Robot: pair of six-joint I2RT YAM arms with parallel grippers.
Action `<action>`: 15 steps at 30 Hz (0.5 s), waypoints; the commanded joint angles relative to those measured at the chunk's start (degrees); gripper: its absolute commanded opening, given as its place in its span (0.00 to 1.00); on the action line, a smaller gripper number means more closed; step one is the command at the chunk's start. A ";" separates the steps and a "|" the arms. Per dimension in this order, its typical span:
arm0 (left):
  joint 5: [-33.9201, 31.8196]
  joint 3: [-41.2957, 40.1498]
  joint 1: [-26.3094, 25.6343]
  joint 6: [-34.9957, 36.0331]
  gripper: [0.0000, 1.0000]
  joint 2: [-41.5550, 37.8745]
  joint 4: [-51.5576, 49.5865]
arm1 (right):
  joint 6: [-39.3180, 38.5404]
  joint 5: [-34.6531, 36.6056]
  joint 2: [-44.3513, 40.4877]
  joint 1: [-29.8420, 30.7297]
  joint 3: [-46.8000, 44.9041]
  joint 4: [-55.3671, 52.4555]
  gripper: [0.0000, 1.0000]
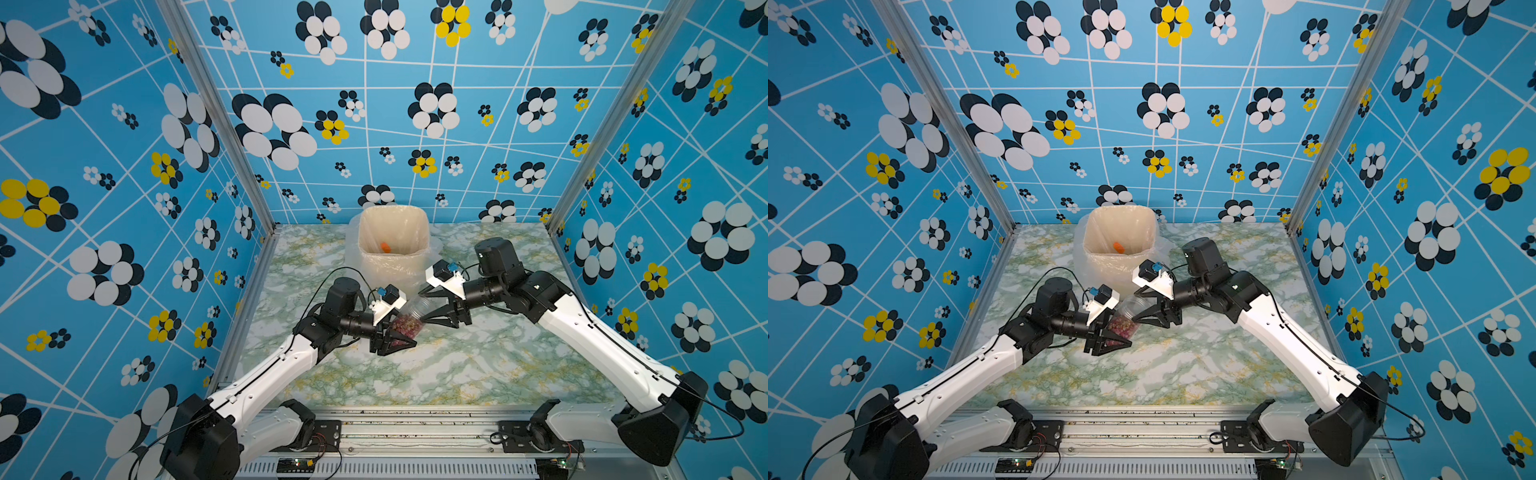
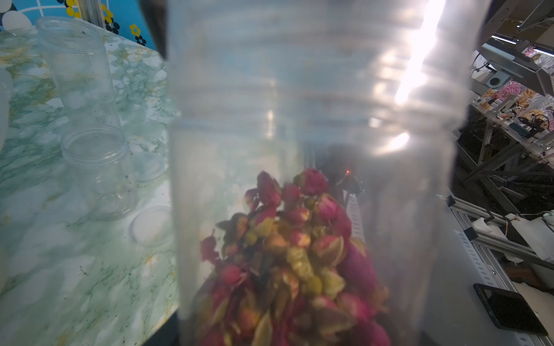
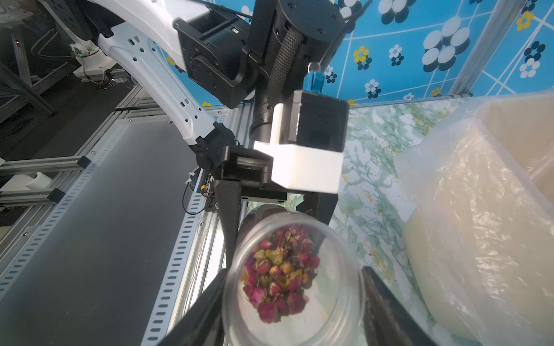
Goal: Empty the moldy dried flower tea in the jars
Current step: Unscrew the lid from the jar.
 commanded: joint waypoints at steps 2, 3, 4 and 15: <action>-2.14 1.99 1.39 -8.03 0.00 -0.95 3.24 | -0.19 11.50 -0.68 0.20 -3.53 4.72 0.58; -4.77 1.95 1.27 -7.09 0.00 -1.31 2.43 | 2.60 11.15 -1.12 0.23 -3.44 5.40 0.65; -7.55 1.88 1.29 -6.01 0.00 -1.76 1.64 | 6.45 11.06 -1.72 0.28 -3.53 6.43 0.72; -29.48 2.06 -0.98 3.65 0.00 -4.39 -3.18 | 48.80 13.03 -8.78 -0.04 -5.86 19.75 0.95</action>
